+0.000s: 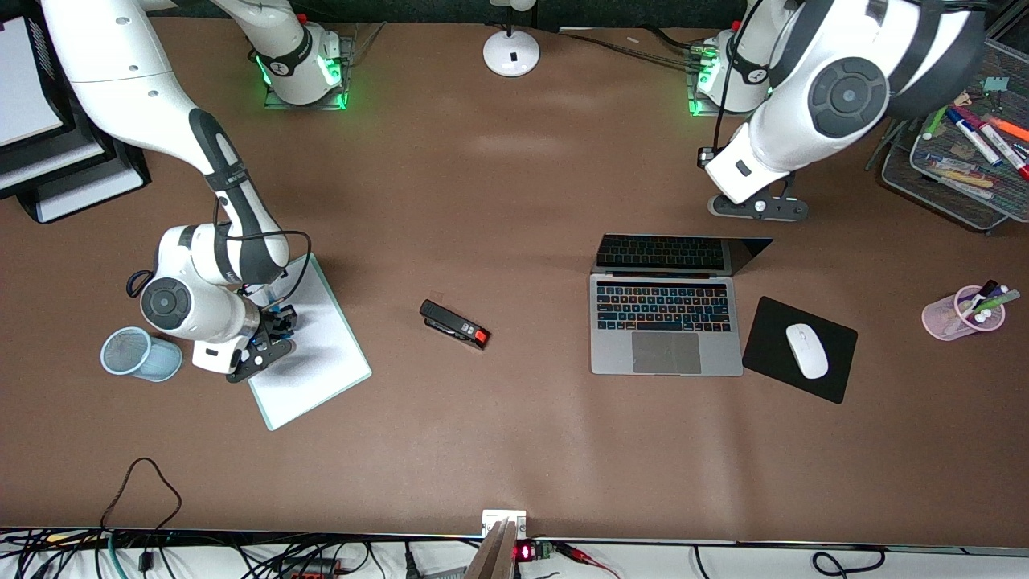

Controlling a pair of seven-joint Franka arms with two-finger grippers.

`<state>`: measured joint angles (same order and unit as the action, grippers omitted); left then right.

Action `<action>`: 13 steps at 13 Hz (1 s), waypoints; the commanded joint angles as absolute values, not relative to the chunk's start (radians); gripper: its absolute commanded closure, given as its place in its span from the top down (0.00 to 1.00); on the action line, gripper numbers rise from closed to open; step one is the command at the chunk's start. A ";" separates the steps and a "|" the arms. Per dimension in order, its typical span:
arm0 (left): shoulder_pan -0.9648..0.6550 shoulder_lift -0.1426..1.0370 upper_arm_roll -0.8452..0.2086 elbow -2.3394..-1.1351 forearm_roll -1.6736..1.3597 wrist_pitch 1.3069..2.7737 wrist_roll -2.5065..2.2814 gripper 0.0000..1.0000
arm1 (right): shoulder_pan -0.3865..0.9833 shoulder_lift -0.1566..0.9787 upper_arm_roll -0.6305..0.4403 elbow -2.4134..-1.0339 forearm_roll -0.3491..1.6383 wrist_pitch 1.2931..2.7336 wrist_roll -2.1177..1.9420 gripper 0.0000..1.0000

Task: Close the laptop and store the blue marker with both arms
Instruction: 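Grasp the blue marker with the right gripper while the left gripper reaches the laptop lid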

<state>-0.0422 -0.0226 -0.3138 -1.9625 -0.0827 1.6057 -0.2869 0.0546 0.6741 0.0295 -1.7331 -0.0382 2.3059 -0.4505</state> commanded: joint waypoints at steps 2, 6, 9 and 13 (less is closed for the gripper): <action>-0.031 -0.081 -0.322 -2.116 -0.098 1.788 -0.288 0.01 | 0.060 0.677 0.031 -1.689 -0.035 2.290 -0.440 0.00; -0.029 -0.049 -0.322 -2.235 -0.097 2.063 -0.275 0.01 | 0.043 0.638 0.028 -1.594 -0.043 2.157 -0.454 0.00; -0.037 0.015 -0.324 -2.235 -0.095 2.184 -0.256 0.02 | 0.034 0.572 0.026 -1.536 -0.029 2.072 -0.535 0.00; -0.025 0.103 -0.321 -2.227 -0.092 2.371 -0.189 0.02 | -0.024 0.477 0.032 -1.531 0.044 2.033 -0.752 0.00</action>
<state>-0.0369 0.0586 -0.3173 -2.2404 -0.0827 2.2974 -0.2418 0.0157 0.5200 0.0228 -1.5215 -0.0151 2.0546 -0.6209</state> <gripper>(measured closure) 0.978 0.824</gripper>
